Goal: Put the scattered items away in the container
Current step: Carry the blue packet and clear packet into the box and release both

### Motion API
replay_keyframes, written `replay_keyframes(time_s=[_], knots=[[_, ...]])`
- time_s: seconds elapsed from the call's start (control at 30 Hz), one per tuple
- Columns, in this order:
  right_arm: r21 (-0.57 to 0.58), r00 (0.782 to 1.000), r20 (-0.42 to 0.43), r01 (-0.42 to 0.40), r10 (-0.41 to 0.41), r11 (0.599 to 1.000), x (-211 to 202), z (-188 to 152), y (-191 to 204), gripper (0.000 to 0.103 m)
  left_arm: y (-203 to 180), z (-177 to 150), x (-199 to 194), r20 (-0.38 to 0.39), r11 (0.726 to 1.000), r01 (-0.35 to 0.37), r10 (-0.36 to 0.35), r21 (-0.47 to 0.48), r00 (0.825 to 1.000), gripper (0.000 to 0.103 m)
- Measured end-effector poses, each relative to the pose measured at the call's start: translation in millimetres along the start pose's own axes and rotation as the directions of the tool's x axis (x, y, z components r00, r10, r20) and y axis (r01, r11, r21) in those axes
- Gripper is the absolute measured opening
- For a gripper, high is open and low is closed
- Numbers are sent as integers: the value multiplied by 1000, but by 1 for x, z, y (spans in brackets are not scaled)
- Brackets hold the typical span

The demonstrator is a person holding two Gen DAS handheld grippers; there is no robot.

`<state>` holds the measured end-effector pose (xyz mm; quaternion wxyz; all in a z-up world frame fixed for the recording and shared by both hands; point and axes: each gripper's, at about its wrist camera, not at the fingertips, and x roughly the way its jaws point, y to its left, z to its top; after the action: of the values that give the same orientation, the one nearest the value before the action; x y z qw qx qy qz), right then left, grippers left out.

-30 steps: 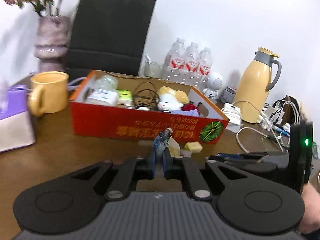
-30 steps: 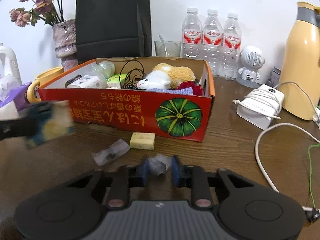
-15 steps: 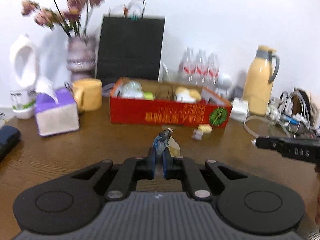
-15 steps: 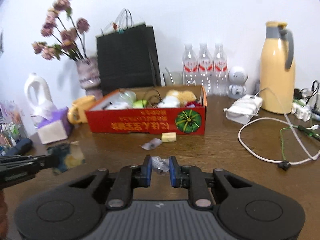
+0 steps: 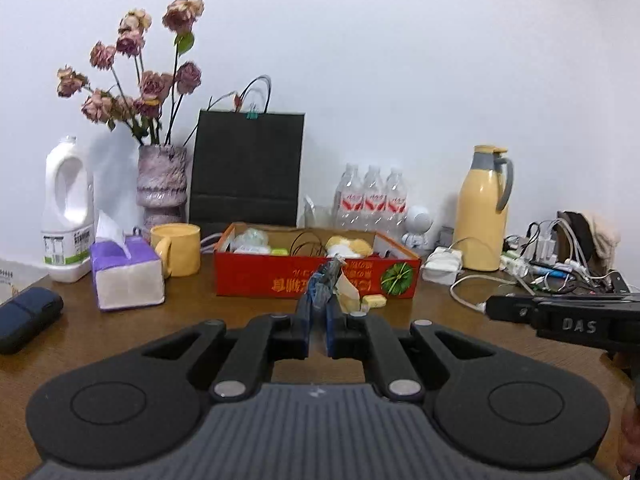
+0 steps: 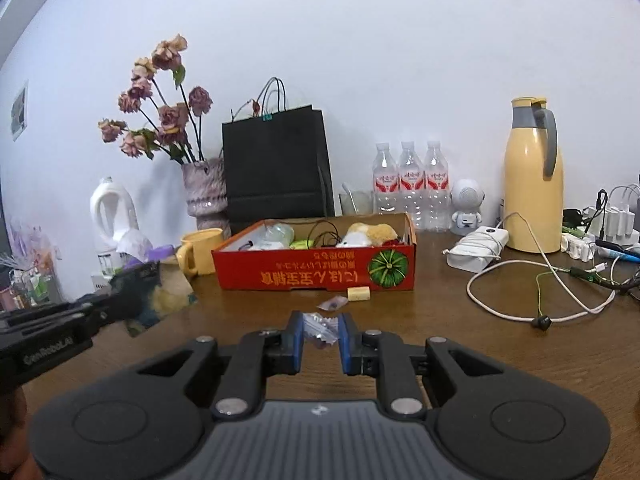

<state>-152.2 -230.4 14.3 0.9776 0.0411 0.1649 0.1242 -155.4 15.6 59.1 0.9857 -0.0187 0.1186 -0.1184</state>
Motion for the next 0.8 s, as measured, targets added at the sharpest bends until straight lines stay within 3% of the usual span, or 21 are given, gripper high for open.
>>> replay_keyframes(time_s=[0.17,0.27,0.4,0.47,0.6,0.73,0.8], knots=[[8,1000,-1,-19,19,1000,8,6,-2,17,9,16,14,16,999,-13,14,-29,1000,8],[1,999,45,-21,21,1000,18,28,-13,17,19,43,31,55,999,4,-1,-45,998,8],[7,993,111,-38,37,999,45,81,-27,17,27,93,72,138,1000,30,-30,-1,990,10],[-9,990,129,-52,53,999,66,110,-31,17,28,115,102,140,999,48,-51,20,989,10],[8,988,125,-90,88,996,132,172,-45,17,22,160,169,168,999,41,-46,32,985,9],[9,994,82,-72,71,997,187,212,-49,17,22,185,219,122,999,23,-26,33,992,9],[20,995,56,-85,84,996,203,217,-51,17,24,187,242,25,999,22,-23,46,999,9]])
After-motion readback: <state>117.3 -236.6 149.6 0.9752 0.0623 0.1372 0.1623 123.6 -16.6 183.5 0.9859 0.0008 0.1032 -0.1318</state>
